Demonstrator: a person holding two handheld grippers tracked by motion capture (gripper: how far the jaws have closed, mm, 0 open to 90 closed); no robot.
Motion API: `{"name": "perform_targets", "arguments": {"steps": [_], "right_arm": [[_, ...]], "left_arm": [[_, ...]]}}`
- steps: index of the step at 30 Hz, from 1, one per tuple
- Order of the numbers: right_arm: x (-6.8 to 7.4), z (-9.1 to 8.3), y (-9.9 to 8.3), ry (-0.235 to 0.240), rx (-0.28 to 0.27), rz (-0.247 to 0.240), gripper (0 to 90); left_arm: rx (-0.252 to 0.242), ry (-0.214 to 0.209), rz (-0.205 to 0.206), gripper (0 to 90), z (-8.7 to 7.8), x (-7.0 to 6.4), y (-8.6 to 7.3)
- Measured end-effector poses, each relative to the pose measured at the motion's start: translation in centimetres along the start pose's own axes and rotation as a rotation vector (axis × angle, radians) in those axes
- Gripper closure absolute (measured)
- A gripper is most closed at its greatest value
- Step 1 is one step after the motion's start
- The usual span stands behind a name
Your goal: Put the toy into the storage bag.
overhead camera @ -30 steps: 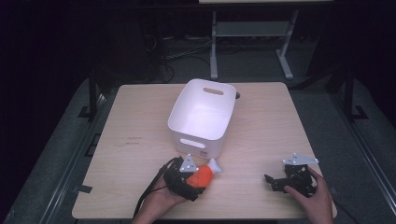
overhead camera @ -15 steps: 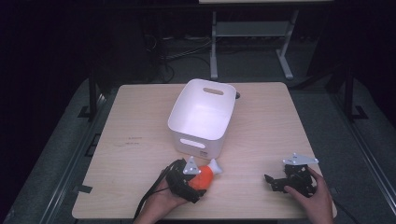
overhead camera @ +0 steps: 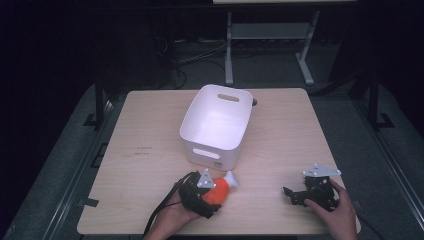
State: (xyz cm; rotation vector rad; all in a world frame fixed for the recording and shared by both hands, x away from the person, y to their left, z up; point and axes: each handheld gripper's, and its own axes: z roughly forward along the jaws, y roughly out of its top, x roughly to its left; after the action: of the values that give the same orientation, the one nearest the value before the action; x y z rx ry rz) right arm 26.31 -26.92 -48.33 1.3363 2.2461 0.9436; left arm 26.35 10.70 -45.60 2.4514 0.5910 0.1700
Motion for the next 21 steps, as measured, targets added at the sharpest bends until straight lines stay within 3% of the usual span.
{"name": "perform_targets", "arguments": {"steps": [9, 21], "right_arm": [[0.0, 0.0, 0.0, 0.000, 0.000, -0.001, 0.9], [0.0, 0.0, 0.0, 0.000, 0.000, 0.000, 0.9]], "left_arm": [[-0.017, -0.035, 0.001, 28.8, -0.3, 0.3, -0.2], [-0.045, -0.067, -0.001, 27.9, -1.1, 0.9, -0.7]]}}
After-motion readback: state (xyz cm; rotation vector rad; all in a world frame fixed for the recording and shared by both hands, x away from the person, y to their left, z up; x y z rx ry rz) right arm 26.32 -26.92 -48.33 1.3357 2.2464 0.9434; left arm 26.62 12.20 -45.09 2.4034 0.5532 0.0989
